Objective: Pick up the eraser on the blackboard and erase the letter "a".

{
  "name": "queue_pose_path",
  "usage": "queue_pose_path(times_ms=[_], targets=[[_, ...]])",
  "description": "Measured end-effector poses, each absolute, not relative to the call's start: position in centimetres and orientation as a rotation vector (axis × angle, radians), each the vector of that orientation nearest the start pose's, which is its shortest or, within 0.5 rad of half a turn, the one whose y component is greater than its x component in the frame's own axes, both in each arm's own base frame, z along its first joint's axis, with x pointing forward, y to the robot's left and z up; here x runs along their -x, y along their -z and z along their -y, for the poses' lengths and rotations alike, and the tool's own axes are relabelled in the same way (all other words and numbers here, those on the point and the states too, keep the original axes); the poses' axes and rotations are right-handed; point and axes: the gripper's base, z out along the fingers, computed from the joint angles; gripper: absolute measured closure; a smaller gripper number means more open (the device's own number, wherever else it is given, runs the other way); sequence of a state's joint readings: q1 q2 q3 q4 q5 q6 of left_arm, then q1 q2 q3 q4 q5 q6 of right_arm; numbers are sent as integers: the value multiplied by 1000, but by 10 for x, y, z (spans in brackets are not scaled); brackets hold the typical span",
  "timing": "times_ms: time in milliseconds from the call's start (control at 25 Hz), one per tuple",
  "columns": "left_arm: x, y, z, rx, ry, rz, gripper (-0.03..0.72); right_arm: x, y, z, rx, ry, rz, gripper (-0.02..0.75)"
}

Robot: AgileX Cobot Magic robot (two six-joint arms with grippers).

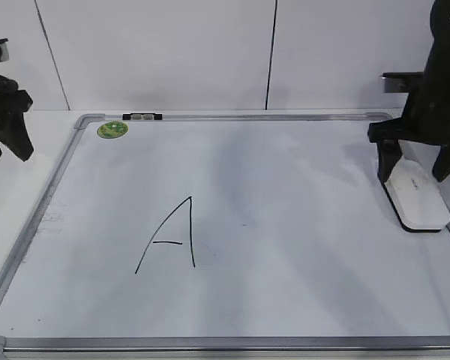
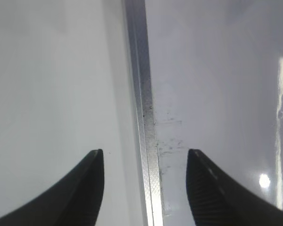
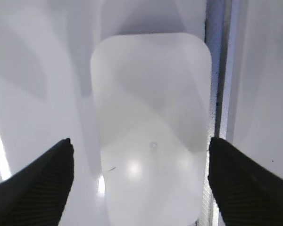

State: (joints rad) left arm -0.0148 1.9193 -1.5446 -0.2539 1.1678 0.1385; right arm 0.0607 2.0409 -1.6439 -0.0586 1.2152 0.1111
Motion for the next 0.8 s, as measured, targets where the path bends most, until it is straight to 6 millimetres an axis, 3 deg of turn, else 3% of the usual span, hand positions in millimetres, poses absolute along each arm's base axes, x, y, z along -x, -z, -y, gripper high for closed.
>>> queue_pose_path(times_ms=[160,440,600,800], targets=[[-382,-260,26,-106,339,-2951,249,-406,-234,-20,-47,72,-3035,67],[-357,-311,26,-101,328,-2843,209,-385,-293,-19,-53,45,-2893,69],[-337,-340,26,-96,323,-2777,154,-363,-335,-18,-57,20,-2784,69],[-307,-381,25,-105,308,-2657,141,-320,-393,-16,-68,-3,-2627,76]])
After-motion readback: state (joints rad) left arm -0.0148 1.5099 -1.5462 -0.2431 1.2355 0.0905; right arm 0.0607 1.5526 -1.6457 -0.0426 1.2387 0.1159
